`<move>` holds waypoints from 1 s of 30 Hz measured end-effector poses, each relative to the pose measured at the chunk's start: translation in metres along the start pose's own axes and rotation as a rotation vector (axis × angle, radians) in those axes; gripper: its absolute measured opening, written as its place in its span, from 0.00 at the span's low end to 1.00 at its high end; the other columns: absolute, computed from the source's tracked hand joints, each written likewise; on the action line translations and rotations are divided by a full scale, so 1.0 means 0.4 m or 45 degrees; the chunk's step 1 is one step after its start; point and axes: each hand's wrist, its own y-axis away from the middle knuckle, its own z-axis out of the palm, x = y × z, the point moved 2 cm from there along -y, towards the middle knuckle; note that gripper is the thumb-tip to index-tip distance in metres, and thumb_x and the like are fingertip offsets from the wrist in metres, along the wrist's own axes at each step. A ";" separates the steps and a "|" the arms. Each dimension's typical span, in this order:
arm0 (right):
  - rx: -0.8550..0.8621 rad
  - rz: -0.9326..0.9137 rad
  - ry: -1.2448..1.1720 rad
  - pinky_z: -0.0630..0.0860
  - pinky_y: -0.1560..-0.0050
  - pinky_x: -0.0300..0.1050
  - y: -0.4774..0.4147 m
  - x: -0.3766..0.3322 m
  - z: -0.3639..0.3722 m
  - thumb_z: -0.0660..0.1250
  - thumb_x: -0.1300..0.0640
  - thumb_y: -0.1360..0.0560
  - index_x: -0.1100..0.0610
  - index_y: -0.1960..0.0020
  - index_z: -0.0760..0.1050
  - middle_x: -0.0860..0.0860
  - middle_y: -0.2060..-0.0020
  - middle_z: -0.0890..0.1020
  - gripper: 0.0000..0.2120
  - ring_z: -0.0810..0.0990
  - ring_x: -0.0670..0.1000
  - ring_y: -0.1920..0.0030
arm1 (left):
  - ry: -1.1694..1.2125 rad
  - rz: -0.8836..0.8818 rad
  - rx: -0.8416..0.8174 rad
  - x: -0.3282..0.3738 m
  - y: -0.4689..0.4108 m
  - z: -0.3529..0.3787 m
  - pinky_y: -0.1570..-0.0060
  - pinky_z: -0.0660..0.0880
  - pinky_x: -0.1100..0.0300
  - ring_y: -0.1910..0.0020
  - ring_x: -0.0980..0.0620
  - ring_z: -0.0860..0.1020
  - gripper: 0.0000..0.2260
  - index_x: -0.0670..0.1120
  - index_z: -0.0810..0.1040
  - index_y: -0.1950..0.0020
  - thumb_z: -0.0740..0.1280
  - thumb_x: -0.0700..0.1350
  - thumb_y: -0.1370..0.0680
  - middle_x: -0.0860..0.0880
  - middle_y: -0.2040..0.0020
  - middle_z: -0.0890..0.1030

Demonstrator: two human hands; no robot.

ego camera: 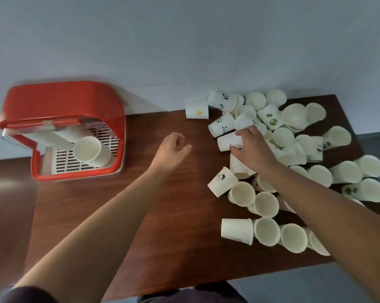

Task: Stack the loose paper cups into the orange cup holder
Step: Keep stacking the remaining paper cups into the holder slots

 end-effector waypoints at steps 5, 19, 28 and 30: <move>-0.191 -0.004 0.072 0.67 0.35 0.51 0.004 0.110 -0.022 0.72 0.44 0.28 0.59 0.29 0.67 0.58 0.35 0.70 0.33 0.69 0.59 0.33 | -0.255 -0.125 -0.375 0.102 -0.080 0.168 0.46 0.72 0.59 0.42 0.51 0.76 0.21 0.47 0.74 0.34 0.70 0.55 0.23 0.51 0.39 0.76; -0.184 0.000 -0.149 0.70 0.38 0.49 0.031 0.162 0.027 0.72 0.49 0.28 0.60 0.29 0.63 0.59 0.36 0.67 0.33 0.73 0.58 0.40 | -0.465 -0.130 -0.607 0.008 -0.015 0.350 0.54 0.71 0.59 0.47 0.50 0.76 0.28 0.48 0.72 0.32 0.75 0.55 0.28 0.50 0.42 0.79; -0.083 0.019 -0.463 0.74 0.43 0.48 -0.002 0.020 -0.062 0.72 0.49 0.29 0.54 0.28 0.64 0.52 0.37 0.69 0.34 0.74 0.51 0.43 | -0.025 -0.242 -0.186 -0.019 0.009 0.093 0.58 0.73 0.67 0.48 0.59 0.78 0.32 0.53 0.66 0.27 0.75 0.55 0.27 0.53 0.38 0.77; -0.081 -0.021 -0.485 0.74 0.43 0.48 -0.005 -0.038 -0.059 0.72 0.49 0.29 0.55 0.28 0.64 0.52 0.37 0.70 0.34 0.74 0.51 0.42 | 0.134 -0.219 -0.021 -0.032 0.032 0.000 0.58 0.74 0.66 0.49 0.59 0.79 0.30 0.52 0.68 0.28 0.75 0.53 0.27 0.53 0.41 0.79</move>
